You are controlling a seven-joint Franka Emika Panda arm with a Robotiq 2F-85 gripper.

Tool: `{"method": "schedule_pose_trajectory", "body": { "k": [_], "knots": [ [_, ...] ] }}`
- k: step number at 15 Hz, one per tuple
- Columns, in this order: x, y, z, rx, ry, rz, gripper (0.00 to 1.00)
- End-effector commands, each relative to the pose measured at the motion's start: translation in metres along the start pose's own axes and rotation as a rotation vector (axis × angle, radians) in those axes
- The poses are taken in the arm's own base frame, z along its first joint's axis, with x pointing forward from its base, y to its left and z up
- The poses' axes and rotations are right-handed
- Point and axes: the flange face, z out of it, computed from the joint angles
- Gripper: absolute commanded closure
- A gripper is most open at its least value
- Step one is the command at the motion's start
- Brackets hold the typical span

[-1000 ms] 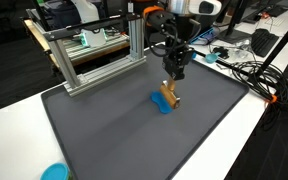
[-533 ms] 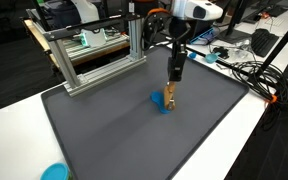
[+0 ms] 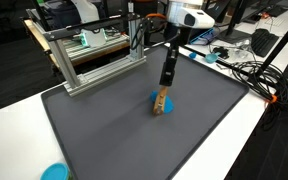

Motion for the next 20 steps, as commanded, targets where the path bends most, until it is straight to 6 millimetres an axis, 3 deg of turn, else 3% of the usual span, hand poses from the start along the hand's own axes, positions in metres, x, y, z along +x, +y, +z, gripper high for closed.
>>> {"method": "schedule_pose_trajectory", "body": {
  "k": [1,10,11,14,18,20],
  "knots": [
    [-0.004,0.004,-0.002,0.06,-0.012,0.014,0.78],
    [-0.029,0.024,0.028,0.143,-0.134,0.085,0.78],
    [-0.032,0.026,0.024,0.142,-0.131,0.086,0.78],
    [-0.034,0.024,-0.014,0.114,-0.065,0.085,0.78],
    [-0.023,0.003,-0.058,0.077,0.018,0.022,0.78],
    [-0.013,-0.002,-0.067,0.086,0.046,0.006,0.78]
  ]
}}
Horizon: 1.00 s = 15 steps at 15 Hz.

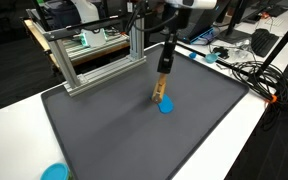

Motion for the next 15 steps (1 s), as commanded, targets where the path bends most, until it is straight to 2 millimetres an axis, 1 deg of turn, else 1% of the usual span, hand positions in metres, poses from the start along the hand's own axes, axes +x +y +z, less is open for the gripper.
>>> {"method": "schedule_pose_trajectory", "body": {
  "k": [1,3,4,6,10,11,15],
  "knots": [
    [0.005,-0.013,-0.019,0.013,0.071,-0.046,0.78],
    [0.017,-0.01,-0.006,0.005,0.116,-0.056,0.78],
    [0.022,-0.004,0.004,-0.004,0.144,-0.052,0.78],
    [0.026,0.005,0.024,0.004,0.151,-0.05,0.78],
    [0.018,0.022,0.068,0.064,0.044,-0.015,0.78],
    [0.016,0.026,0.067,0.079,0.025,0.0,0.78],
    [0.0,0.038,0.079,0.141,-0.118,0.013,0.78]
  ]
}}
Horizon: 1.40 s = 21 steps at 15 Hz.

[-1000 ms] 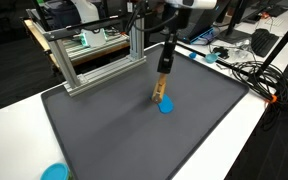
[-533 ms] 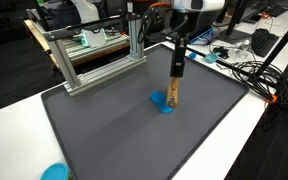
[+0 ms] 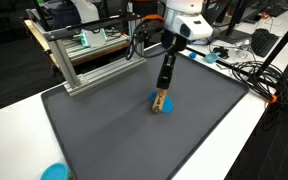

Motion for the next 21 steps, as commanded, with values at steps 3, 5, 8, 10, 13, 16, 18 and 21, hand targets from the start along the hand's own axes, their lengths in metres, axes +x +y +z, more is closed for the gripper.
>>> {"method": "schedule_pose_trajectory", "body": {
  "k": [3,5,8,10,13,16,18,21],
  "knots": [
    [-0.022,0.023,0.04,0.096,-0.186,0.016,0.78],
    [-0.024,0.024,0.041,0.096,-0.21,0.02,0.78],
    [-0.024,0.025,-0.003,0.037,-0.135,0.033,0.78],
    [-0.024,0.017,-0.033,-0.004,-0.065,0.03,0.78],
    [-0.028,-0.009,-0.079,-0.066,0.069,0.031,0.78],
    [-0.039,-0.047,-0.115,-0.122,0.143,0.03,0.78],
    [-0.051,-0.07,-0.132,-0.139,0.194,0.095,0.78],
    [-0.076,-0.101,-0.148,-0.152,0.266,0.261,0.78]
  ]
}}
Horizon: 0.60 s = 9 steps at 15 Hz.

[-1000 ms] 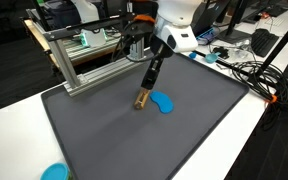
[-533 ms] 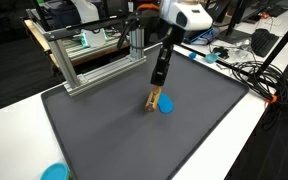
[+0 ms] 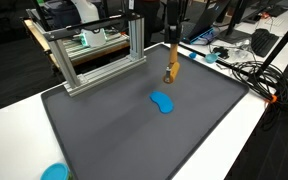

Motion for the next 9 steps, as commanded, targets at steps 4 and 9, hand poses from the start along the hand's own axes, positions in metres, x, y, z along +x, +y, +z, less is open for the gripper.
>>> {"method": "schedule_pose_trajectory", "body": {
  "k": [4,9],
  "knots": [
    [-0.088,-0.046,-0.031,-0.129,0.085,0.278,0.78],
    [-0.086,-0.04,-0.027,-0.071,0.059,0.31,0.78]
  ]
}}
